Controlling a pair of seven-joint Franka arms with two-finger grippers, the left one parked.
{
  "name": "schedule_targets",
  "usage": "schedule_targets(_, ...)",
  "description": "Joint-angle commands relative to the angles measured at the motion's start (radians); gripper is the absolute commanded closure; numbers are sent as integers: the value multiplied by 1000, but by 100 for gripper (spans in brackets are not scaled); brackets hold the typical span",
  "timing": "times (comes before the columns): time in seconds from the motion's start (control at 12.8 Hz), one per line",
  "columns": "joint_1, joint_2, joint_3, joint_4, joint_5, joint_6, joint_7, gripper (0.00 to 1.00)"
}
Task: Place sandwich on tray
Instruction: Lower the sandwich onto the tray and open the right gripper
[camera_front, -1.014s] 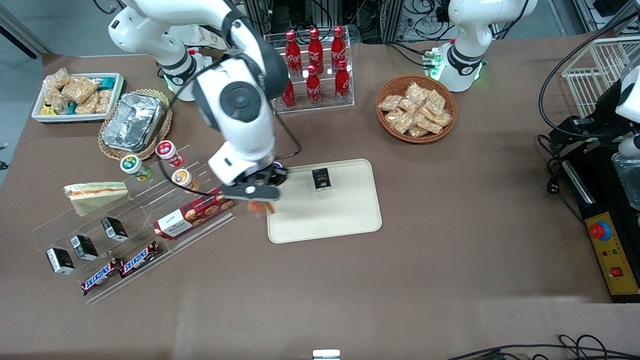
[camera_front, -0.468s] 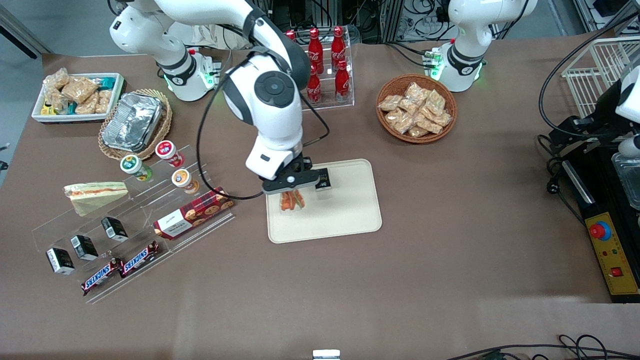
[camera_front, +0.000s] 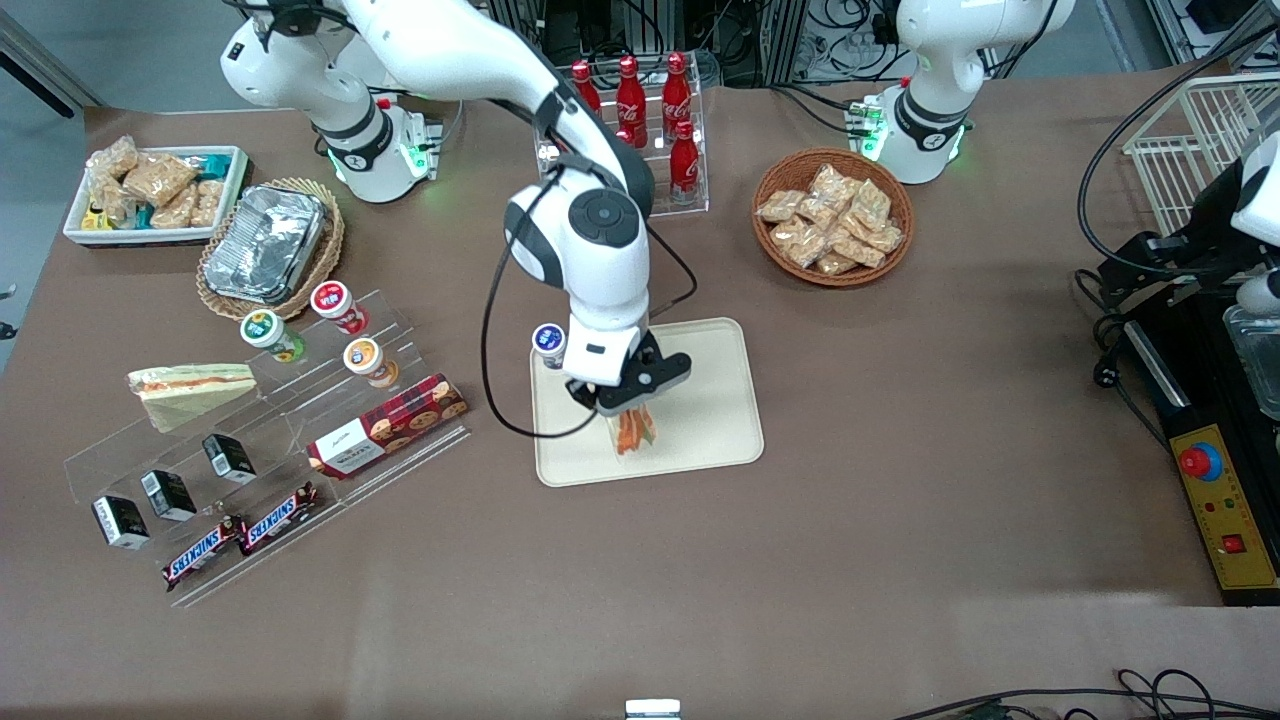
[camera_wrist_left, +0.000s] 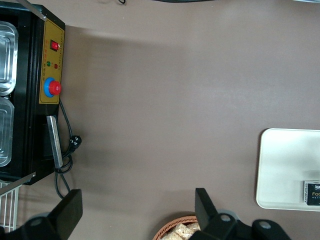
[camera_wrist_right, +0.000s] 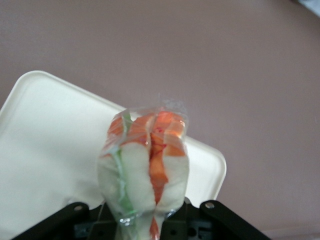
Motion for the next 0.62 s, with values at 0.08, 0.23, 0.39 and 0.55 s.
schedule_targets(0.08,-3,74,-4,11,0,130,-213,100)
schedule_targets(0.23,-6,97,22,8,25,184,-325,100)
schedule_targets(0.39,-37,125,51,10,103,219,-465,100)
schedule_targets(0.55,-121,123,134,7,222,239,-714,100)
